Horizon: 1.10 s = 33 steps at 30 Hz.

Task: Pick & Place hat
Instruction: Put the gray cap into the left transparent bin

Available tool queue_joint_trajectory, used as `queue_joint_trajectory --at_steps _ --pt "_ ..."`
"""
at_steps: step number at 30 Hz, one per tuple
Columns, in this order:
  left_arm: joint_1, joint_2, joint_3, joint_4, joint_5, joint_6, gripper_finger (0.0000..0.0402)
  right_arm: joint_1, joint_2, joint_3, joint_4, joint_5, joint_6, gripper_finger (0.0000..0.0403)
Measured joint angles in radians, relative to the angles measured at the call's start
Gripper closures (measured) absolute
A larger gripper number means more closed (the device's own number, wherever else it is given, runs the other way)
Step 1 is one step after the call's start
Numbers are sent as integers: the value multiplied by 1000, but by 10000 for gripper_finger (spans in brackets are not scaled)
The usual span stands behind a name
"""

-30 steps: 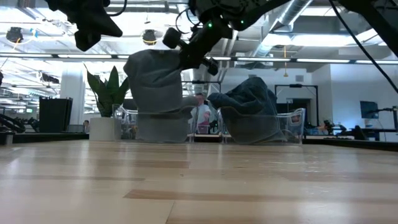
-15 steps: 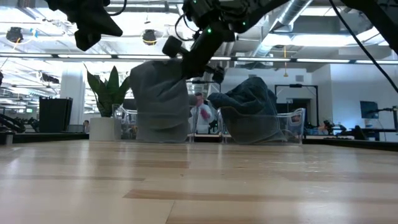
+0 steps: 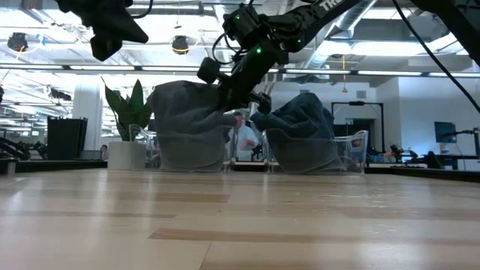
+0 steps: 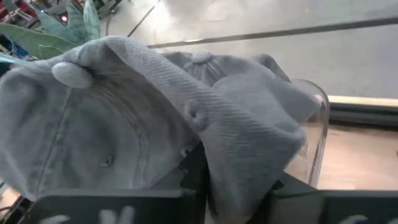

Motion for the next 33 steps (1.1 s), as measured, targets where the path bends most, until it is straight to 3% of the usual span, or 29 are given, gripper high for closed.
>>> queue_joint_trajectory --at_steps 9,14,19,24,27,30,33 --pt "0 0 0 1 18 -1 402 -14 -6 0 0 -79 -38 235" --pt "0 0 0 1 18 -1 401 -19 -71 0 3 -89 -95 171" --pt "0 0 0 1 18 -1 401 -24 -162 0 -4 -88 -163 143" --pt "0 1 0 1 12 1 402 -14 -231 2 -9 -125 -206 149" --pt "0 1 0 2 5 6 401 12 -231 19 -11 -196 -244 177" --pt "0 1 0 8 1 16 401 46 -188 48 4 -254 -251 241" --pt "0 1 1 17 -10 22 402 62 -106 97 -33 -317 -245 331"
